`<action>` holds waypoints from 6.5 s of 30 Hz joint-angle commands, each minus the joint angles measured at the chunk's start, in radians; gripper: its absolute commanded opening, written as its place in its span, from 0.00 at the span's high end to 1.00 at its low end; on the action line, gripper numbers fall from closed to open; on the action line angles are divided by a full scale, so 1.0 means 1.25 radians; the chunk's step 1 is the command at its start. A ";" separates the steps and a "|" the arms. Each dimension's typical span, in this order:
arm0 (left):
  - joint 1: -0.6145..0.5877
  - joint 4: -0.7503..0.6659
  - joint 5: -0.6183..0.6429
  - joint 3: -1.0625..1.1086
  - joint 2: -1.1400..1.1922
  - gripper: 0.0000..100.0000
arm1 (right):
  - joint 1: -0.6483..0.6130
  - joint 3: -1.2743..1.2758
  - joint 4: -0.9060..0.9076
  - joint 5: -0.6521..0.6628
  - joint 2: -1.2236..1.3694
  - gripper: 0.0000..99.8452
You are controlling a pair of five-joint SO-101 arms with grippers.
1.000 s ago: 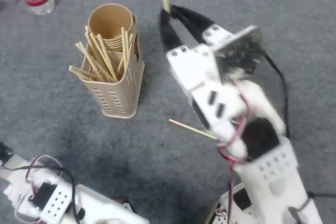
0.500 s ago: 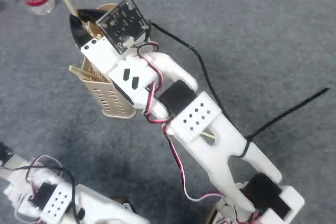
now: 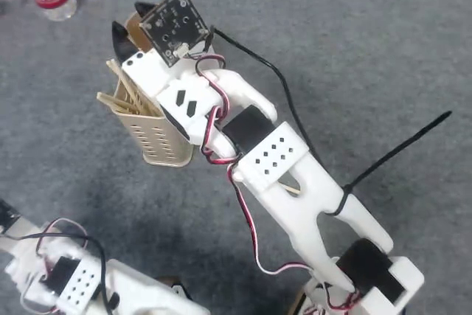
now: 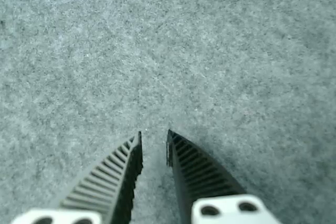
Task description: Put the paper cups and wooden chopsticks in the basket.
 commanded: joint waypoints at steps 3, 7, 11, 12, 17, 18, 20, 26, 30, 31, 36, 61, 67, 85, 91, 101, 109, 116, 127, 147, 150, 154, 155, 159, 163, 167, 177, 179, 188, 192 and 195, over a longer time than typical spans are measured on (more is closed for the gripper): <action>-0.004 -0.015 -0.007 -0.004 -0.007 0.93 | -0.001 -0.058 0.037 0.010 -0.017 0.89; -0.004 -0.015 -0.007 -0.004 -0.007 0.93 | 0.009 -0.056 0.132 0.010 -0.096 0.90; -0.004 -0.015 -0.007 -0.004 -0.007 0.93 | 0.067 -0.055 0.349 0.012 -0.242 0.90; -0.004 -0.015 -0.007 -0.004 -0.007 0.93 | 0.099 -0.053 0.408 0.023 -0.276 0.90; -0.004 -0.015 -0.007 -0.004 -0.007 0.93 | 0.266 -0.050 0.710 0.178 -0.341 0.90; -0.004 -0.015 -0.007 -0.004 -0.007 0.93 | 0.289 -0.045 0.767 0.209 -0.337 0.90; -0.004 -0.015 -0.007 -0.004 -0.007 0.93 | 0.321 -0.006 0.854 0.279 -0.321 0.90; -0.004 -0.015 -0.007 -0.004 -0.007 0.93 | 0.346 0.263 0.964 0.547 -0.246 0.90; -0.004 -0.015 -0.007 -0.004 -0.007 0.93 | 0.352 0.406 0.861 0.560 -0.215 0.90; -0.004 -0.015 -0.007 -0.004 -0.007 0.93 | 0.357 0.436 0.832 0.560 -0.211 0.90; -0.004 -0.015 -0.007 -0.004 -0.007 0.93 | 0.363 0.567 0.719 0.566 -0.204 0.90; -0.004 -0.015 -0.007 -0.004 -0.007 0.93 | 0.427 0.642 0.541 0.651 0.056 0.90; -0.004 -0.015 -0.007 -0.004 -0.007 0.93 | 0.422 0.555 0.589 0.651 0.159 1.00; -0.004 -0.015 -0.007 -0.004 -0.007 0.93 | 0.408 0.338 0.735 0.644 -0.144 0.99; -0.004 -0.015 -0.007 -0.004 -0.007 0.93 | 0.261 0.086 0.729 0.555 -0.306 0.99; -0.031 -0.015 -0.007 -0.004 -0.007 0.93 | 0.114 -0.099 0.385 0.187 -0.355 0.99; -0.028 -0.015 -0.007 -0.004 -0.007 0.93 | -0.002 -0.099 0.188 0.139 -0.289 0.99; -0.032 -0.016 -0.007 -0.003 -0.007 0.93 | -0.107 -0.099 0.082 0.135 -0.071 0.99; -0.031 -0.016 -0.007 -0.003 -0.007 0.93 | -0.003 -0.099 0.020 -0.043 -0.020 0.99; -0.031 -0.016 -0.007 -0.003 -0.007 0.93 | -0.009 -0.104 0.131 -0.036 -0.056 0.85; -0.031 -0.016 -0.007 -0.003 -0.007 0.93 | -0.009 -0.099 0.147 -0.036 -0.061 0.85; -0.031 -0.016 -0.007 -0.003 -0.007 0.93 | -0.034 -0.098 0.347 0.112 -0.052 0.85; -0.031 -0.016 -0.007 -0.003 -0.007 0.93 | -0.042 -0.086 0.420 0.190 -0.046 0.85; -0.027 -0.016 -0.007 -0.003 -0.007 0.93 | -0.068 -0.014 0.617 0.497 0.004 0.85; -0.026 -0.016 -0.007 -0.004 -0.007 0.93 | -0.068 -0.004 0.659 0.524 0.040 0.87; -0.026 -0.016 -0.007 -0.004 -0.007 0.93 | -0.069 -0.021 0.657 0.524 0.052 0.92; -0.026 -0.016 -0.007 -0.004 -0.007 0.93 | -0.052 -0.031 0.651 0.570 0.132 0.94; -0.026 -0.016 -0.007 -0.004 -0.007 0.93 | -0.036 -0.036 0.620 0.605 0.150 1.00; -0.026 -0.016 -0.007 -0.004 -0.007 0.93 | 0.170 -0.352 0.662 0.428 0.159 0.99; -0.026 -0.016 -0.007 -0.004 -0.007 0.93 | 0.212 -0.496 0.743 0.392 0.159 0.99; -0.026 -0.016 -0.007 -0.004 -0.007 0.93 | 0.241 -0.574 0.817 0.339 0.160 0.99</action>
